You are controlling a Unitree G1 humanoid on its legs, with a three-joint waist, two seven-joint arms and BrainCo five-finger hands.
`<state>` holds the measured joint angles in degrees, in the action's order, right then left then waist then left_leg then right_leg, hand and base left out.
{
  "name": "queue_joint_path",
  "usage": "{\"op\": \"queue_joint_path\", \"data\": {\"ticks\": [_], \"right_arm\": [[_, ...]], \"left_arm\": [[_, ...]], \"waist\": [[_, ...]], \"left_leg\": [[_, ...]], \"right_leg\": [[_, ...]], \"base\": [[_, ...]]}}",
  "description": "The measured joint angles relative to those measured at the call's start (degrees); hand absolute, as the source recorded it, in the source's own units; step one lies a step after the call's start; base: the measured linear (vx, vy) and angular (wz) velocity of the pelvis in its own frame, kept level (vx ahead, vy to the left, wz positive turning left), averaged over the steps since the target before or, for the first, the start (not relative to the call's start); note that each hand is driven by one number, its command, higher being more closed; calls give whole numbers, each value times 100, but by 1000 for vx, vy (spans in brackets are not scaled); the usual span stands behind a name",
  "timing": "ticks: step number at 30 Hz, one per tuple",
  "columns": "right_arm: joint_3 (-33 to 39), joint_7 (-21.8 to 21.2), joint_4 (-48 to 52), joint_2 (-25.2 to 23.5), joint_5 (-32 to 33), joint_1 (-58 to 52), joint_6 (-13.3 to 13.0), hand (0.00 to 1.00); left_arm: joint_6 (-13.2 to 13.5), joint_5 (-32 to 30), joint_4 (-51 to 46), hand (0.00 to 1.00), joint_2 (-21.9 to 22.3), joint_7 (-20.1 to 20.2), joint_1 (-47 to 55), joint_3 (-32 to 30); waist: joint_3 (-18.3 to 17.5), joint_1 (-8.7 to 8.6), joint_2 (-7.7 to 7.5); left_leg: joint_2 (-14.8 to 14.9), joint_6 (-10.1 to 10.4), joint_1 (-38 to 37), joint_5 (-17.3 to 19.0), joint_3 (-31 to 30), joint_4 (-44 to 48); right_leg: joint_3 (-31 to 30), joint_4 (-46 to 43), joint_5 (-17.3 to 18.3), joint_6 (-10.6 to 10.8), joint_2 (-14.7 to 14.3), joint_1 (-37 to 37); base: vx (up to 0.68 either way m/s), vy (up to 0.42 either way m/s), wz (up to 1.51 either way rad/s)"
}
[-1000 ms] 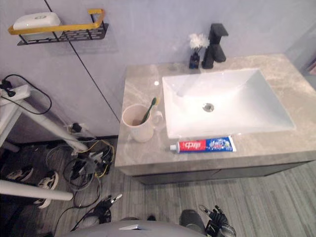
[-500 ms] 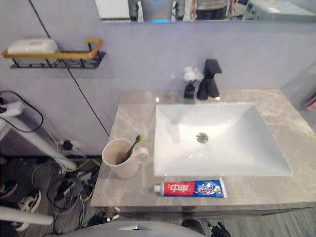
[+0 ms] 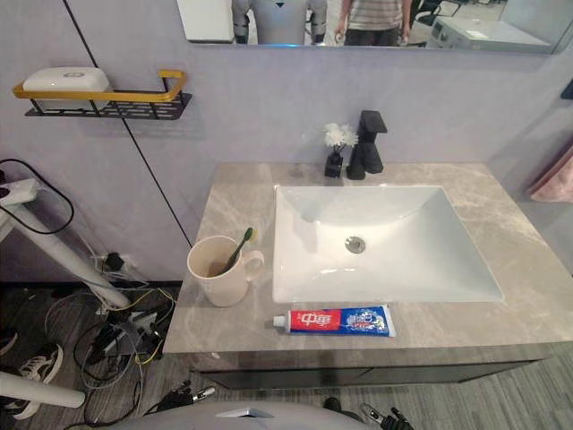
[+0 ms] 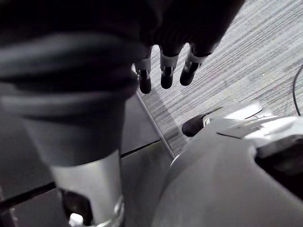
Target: Organize washtable
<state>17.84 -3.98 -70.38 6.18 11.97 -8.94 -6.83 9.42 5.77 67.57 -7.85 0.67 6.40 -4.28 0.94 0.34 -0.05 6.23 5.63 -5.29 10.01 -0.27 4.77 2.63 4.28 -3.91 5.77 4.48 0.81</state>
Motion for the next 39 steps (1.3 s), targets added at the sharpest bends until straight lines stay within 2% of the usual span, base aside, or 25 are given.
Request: {"op": "queue_joint_path", "data": {"ticks": [7,11,14,17,19,23,28,32,33,37,39], "right_arm": [[219,19,1,-13,39,-140,0,0],[257,62,-2,-19,44,-130,-6,0],[334,126,-2,-19,44,-140,-9,0],[358,172,6,-25,43,-154,-19,0],[359,176,13,-41,43,-179,-34,0],[378,170,119,-44,43,-244,-46,0],[376,120,302,-81,44,-403,-55,0],[535,24,303,-168,45,-440,-73,0],[558,2,301,-171,45,-442,-74,0],[778,-109,280,-170,44,-462,-72,0],[869,-155,246,-166,44,-463,-73,0]], "left_arm": [[2,357,80,0,36,-16,34,-64],[51,1270,60,0,149,-122,17,-324],[87,1773,-621,0,280,-273,129,-788],[210,1827,-2243,0,349,-564,358,-1165],[315,1506,-3742,0,347,-811,449,-1552],[359,553,-5430,0,356,-1256,498,-2064],[351,-409,-7190,0,545,-1682,494,-2268],[362,-1334,-8983,0,536,-1852,422,-1730],[382,-1458,-9172,0,508,-1863,409,-1605],[457,-2271,-10172,0,47,-1830,239,-838],[667,-2720,-10577,0,-192,-1686,111,-403]], "waist": [[-23,-26,57],[-16,-80,75],[5,-63,100],[18,-48,118],[27,11,120],[46,33,207],[-44,99,181],[-102,176,110],[-110,185,122],[-166,189,204],[-171,169,228]], "left_leg": [[-7,32,6,-141,-288,-157],[-52,31,10,-212,-546,-170],[-89,22,12,-233,-751,-150],[-113,19,75,-281,-959,-146],[-110,18,104,-295,-1068,-169],[-100,14,108,-292,-1126,-193],[-112,4,293,-289,-1124,-125],[-185,8,287,-292,-1055,44],[-192,8,294,-292,-1037,50],[-195,9,298,-291,-1017,55],[-196,9,288,-291,-1016,75]], "right_leg": [[307,71,-56,-15,23,107],[561,43,-3,-11,82,212],[745,-73,103,-8,131,281],[937,-194,199,-7,175,294],[1058,-245,281,-17,176,323],[1134,-339,396,-37,178,312],[1122,-840,608,0,251,-36],[1150,-1284,859,-1,369,-128],[1150,-1315,877,-5,382,-143],[1128,-1352,886,-5,387,-175],[1113,-1369,884,-5,385,-167]], "base": [[7,-19,19],[41,-7,36],[4,2,35],[-24,3,39],[-39,-9,29],[-14,-6,11],[29,-1,6],[50,-7,12],[0,0,0],[-16,4,-1],[-46,9,-2]]}}
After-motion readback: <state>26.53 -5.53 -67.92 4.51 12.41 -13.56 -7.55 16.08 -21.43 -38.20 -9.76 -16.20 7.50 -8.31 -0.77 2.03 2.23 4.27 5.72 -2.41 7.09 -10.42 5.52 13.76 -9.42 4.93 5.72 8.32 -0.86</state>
